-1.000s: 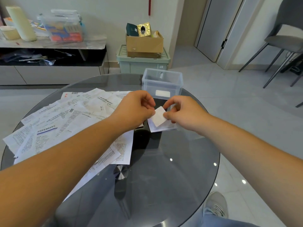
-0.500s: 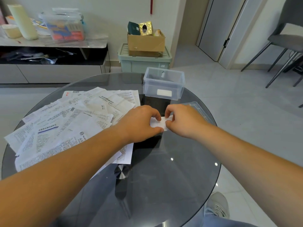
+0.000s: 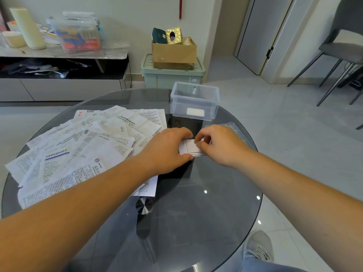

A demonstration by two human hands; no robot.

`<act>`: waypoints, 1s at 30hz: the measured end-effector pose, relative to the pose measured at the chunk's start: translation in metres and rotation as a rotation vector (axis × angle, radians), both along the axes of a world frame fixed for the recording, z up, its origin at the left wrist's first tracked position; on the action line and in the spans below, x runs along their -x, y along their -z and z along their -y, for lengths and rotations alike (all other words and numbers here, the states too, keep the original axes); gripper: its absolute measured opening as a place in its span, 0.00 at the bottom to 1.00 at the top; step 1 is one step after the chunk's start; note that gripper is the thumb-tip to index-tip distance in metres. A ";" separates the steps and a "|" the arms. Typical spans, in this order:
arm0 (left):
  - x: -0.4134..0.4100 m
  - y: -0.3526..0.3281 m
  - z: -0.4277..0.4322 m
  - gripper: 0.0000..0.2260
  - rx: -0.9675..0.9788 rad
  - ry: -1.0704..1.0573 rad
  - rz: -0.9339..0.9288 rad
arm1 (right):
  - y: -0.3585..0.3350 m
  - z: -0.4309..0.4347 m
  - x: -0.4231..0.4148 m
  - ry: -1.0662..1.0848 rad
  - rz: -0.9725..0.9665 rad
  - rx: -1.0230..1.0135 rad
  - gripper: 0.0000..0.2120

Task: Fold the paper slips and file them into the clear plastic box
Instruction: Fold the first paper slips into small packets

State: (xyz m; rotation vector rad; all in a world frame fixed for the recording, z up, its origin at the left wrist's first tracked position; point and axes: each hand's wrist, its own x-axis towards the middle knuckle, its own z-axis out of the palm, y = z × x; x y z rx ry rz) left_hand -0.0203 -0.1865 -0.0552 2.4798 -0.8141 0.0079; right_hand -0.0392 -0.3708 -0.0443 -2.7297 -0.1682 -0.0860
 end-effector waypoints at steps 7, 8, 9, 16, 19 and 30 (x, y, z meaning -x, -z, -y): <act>-0.001 0.004 0.000 0.21 0.024 -0.022 0.011 | 0.005 -0.001 0.000 -0.063 0.011 0.058 0.08; -0.001 0.004 0.000 0.20 0.033 -0.023 0.006 | 0.005 -0.001 0.000 -0.063 0.010 0.065 0.08; -0.001 0.004 0.000 0.20 0.040 -0.025 -0.001 | 0.005 -0.001 0.000 -0.062 0.011 0.063 0.08; -0.002 0.004 -0.001 0.28 0.073 -0.038 -0.008 | 0.002 0.002 0.000 -0.022 0.106 -0.063 0.05; -0.001 0.000 -0.001 0.33 0.089 -0.052 -0.010 | -0.003 0.004 0.002 0.017 0.153 -0.122 0.04; 0.010 -0.009 -0.021 0.31 0.074 -0.109 -0.039 | -0.017 -0.005 0.017 0.059 0.178 -0.253 0.05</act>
